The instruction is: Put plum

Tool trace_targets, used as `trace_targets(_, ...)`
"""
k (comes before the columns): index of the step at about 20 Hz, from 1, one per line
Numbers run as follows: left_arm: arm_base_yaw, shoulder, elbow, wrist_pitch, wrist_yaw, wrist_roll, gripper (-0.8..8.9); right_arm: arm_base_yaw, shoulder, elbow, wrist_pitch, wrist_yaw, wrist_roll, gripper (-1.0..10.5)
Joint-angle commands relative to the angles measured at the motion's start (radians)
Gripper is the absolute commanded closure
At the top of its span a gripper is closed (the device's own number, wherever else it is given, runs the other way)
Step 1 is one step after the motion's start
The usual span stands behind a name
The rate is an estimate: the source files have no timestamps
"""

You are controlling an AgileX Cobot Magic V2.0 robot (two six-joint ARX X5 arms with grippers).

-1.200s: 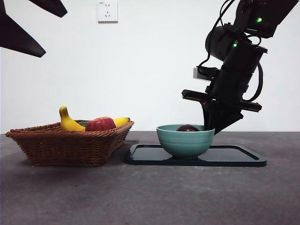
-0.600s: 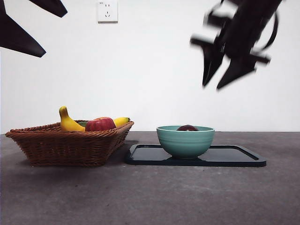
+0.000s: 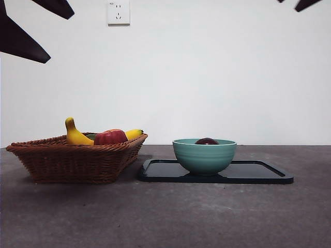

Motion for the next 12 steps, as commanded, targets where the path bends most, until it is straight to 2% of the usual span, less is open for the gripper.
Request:
trace_targets(1,-0.007,0.004,0.004,0.008,0.005,0.0,4.47,0.016,-0.1,-0.088,0.004,-0.034,0.004,7.6)
trace_targets(8,-0.007,0.004,0.004,0.007,0.005,-0.002,4.47,0.029,-0.328,-0.296,-0.034,-0.156,0.045,7.6)
trace_targets(12,-0.007,0.004,0.004,0.007,0.005,-0.003,4.47,0.029,-0.347,-0.303,-0.069,-0.151,0.047,7.6)
